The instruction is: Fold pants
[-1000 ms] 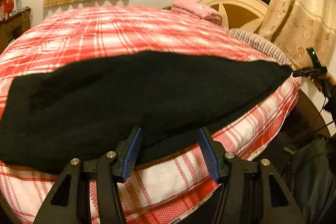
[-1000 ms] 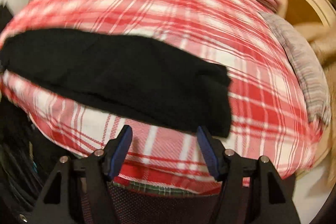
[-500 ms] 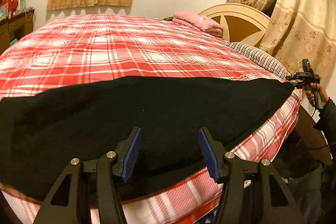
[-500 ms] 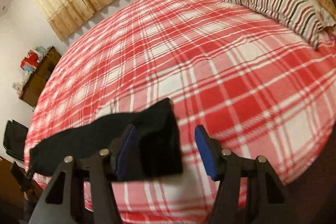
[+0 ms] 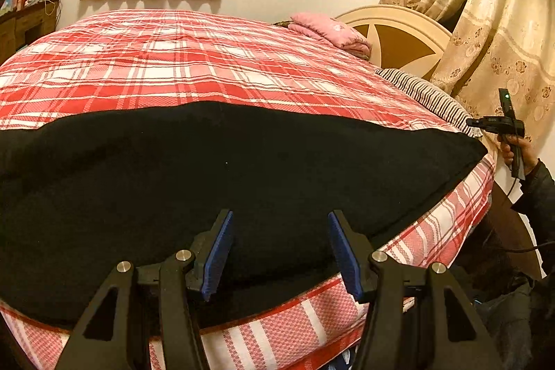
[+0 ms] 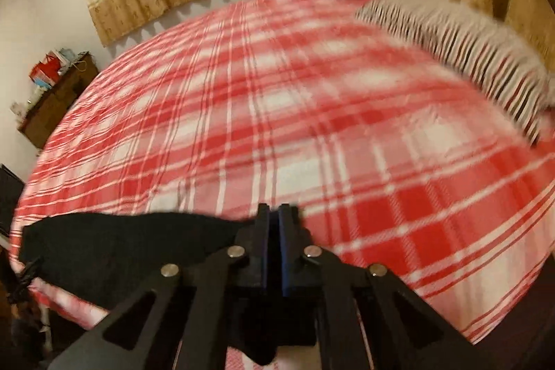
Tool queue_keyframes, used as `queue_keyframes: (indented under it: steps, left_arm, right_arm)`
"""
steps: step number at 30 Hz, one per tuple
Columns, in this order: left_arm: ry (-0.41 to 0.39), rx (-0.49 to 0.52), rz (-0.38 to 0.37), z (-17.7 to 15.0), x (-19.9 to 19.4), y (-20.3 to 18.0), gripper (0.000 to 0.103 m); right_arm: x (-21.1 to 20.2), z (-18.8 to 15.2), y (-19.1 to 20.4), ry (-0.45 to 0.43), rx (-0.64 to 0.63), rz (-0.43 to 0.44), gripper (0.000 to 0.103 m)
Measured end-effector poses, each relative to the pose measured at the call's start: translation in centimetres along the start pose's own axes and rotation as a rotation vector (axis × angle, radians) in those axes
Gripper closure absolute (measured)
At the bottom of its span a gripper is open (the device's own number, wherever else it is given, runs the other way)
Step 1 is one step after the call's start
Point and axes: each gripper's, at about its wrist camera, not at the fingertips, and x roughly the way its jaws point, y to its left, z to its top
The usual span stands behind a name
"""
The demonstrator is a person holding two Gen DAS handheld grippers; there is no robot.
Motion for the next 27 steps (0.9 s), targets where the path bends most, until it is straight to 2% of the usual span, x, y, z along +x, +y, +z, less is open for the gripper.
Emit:
queue_keyframes:
  steps: [3,5,6,7,8,9,11,13,14,16,17,18,21,24,27]
  left_arm:
    - [0.000,0.010,-0.003,0.0,0.0,-0.4,0.046]
    - [-0.001,0.019,-0.008,0.0,-0.1,-0.8,0.046]
    - [-0.002,0.021,-0.010,0.1,-0.1,-0.8,0.046]
    - [-0.006,0.020,-0.012,0.1,-0.1,-0.8,0.046]
    - [-0.008,0.016,-0.011,0.1,-0.1,-0.7,0.046]
    - [-0.010,0.011,-0.009,0.1,0.0,-0.6,0.046]
    - [-0.011,-0.003,-0.003,0.1,0.1,-0.3,0.046]
    - [-0.011,-0.009,0.005,0.0,0.1,-0.1,0.046]
    - [-0.011,-0.010,0.010,0.0,0.1,-0.1,0.046]
    - [-0.012,-0.009,0.015,0.1,0.0,-0.3,0.046]
    - [-0.014,-0.007,0.015,0.2,0.0,-0.3,0.046]
    - [-0.016,-0.006,0.015,0.2,-0.1,-0.4,0.046]
    - [-0.014,-0.004,0.011,0.2,0.0,-0.4,0.045]
    - [-0.002,-0.006,0.010,-0.1,0.4,-0.3,0.045]
    - [0.009,-0.001,0.010,-0.3,0.7,-0.5,0.045]
  right_arm:
    - [1.2,1.1,-0.2,-0.005,-0.017,-0.075,0.096]
    - [2.6,1.1,-1.0,0.044,0.011,-0.049,0.093]
    - [3.0,0.9,-1.2,0.063,0.017,-0.049,0.075]
    - [3.2,0.5,-1.4,0.078,0.030,-0.032,0.034]
    - [3.2,0.1,-1.6,0.085,0.041,0.004,0.017]
    - [2.9,-0.3,-1.6,0.079,0.048,0.030,0.013]
    - [2.5,-0.8,-1.4,0.075,0.035,0.039,0.022]
    - [2.4,-1.1,-1.1,0.090,0.014,0.022,0.042]
    - [2.6,-1.2,-1.1,0.099,0.012,0.030,0.048]
    - [3.1,-1.2,-1.0,0.120,0.011,0.054,0.072]
    - [3.4,-1.3,-1.0,0.125,0.011,0.064,0.079]
    - [3.5,-1.4,-0.9,0.124,0.008,0.070,0.093]
    - [2.9,-1.0,-0.7,0.078,0.003,0.050,0.097]
    - [1.0,-0.2,-0.7,-0.014,0.004,0.029,0.098]
    - [1.9,-0.2,-0.1,-0.006,-0.041,-0.055,0.098]
